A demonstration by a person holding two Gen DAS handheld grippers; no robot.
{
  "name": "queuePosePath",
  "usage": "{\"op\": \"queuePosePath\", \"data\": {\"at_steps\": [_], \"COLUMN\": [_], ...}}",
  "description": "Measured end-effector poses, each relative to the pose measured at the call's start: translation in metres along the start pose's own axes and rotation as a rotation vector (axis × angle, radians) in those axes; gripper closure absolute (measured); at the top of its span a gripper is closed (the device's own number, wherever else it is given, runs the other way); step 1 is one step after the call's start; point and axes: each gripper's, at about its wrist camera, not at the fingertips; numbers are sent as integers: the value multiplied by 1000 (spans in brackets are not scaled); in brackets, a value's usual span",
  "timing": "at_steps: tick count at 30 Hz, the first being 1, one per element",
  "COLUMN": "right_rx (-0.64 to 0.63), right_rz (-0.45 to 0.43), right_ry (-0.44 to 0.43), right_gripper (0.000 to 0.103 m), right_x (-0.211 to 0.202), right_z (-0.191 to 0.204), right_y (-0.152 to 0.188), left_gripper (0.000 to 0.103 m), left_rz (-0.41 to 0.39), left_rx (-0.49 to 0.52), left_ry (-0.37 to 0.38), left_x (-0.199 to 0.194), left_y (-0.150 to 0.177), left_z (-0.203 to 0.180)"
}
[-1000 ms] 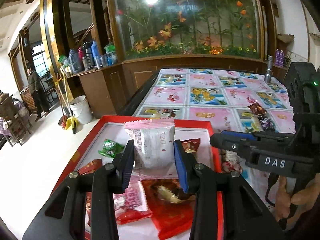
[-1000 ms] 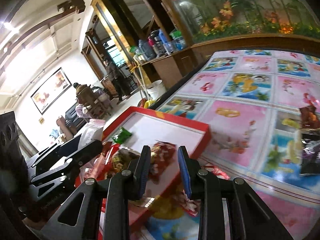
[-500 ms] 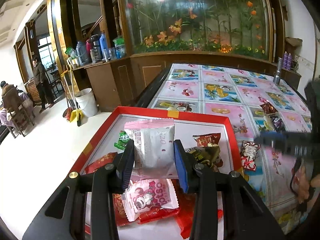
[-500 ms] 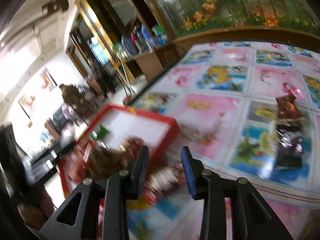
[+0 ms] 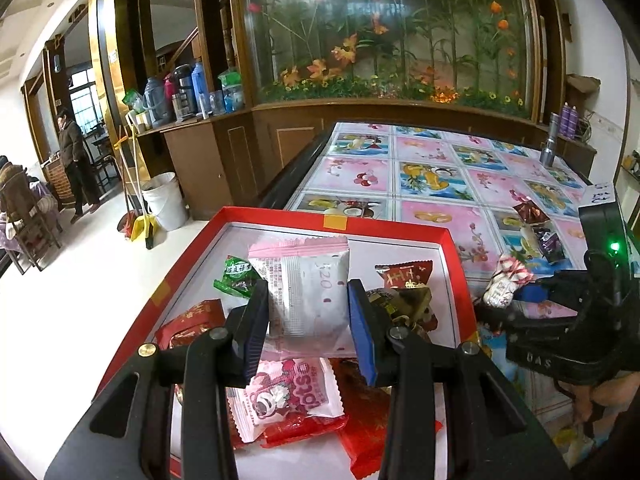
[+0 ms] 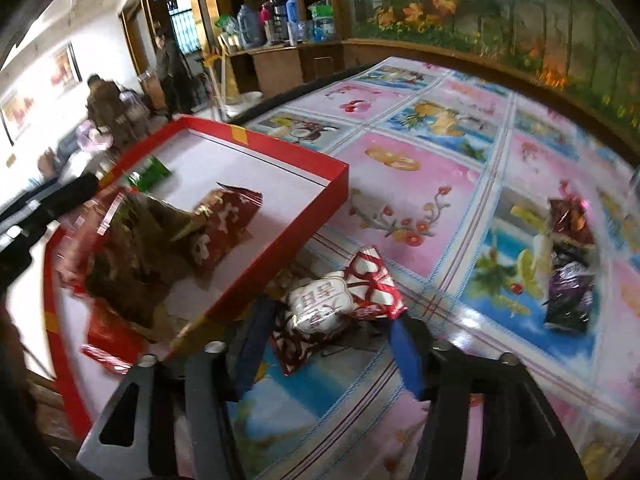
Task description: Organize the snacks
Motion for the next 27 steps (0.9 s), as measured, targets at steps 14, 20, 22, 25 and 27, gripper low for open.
{"op": "queuePosePath", "data": {"at_steps": [14, 20, 22, 25, 27], "right_rx": [154, 20, -33, -95, -104], "right_rz": [-157, -197, -185, -199, -200], "right_ry": [-143, -219, -241, -240, -254], "right_gripper": [85, 85, 85, 81, 81], "right_x": [-30, -34, -28, -25, -27], "right_z": [-25, 27, 52, 81, 91], "right_y": [-8, -29, -36, -45, -50], "left_gripper": [67, 67, 67, 66, 65], "left_rz": [5, 7, 8, 18, 22], "left_rx": [-22, -42, -45, -55, -64], "left_ry": [1, -24, -42, -59, -80], "left_x": [4, 5, 5, 6, 7], "left_y": [3, 1, 1, 1, 2], "left_z": [7, 22, 26, 33, 38]}}
Point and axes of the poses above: each gripper's, at about its wrist camera, not at the fingertips, and x roughly the way its jaws point, z to its left, y to its underside, and after that the axes turned 6 degrees about -x, right-handed
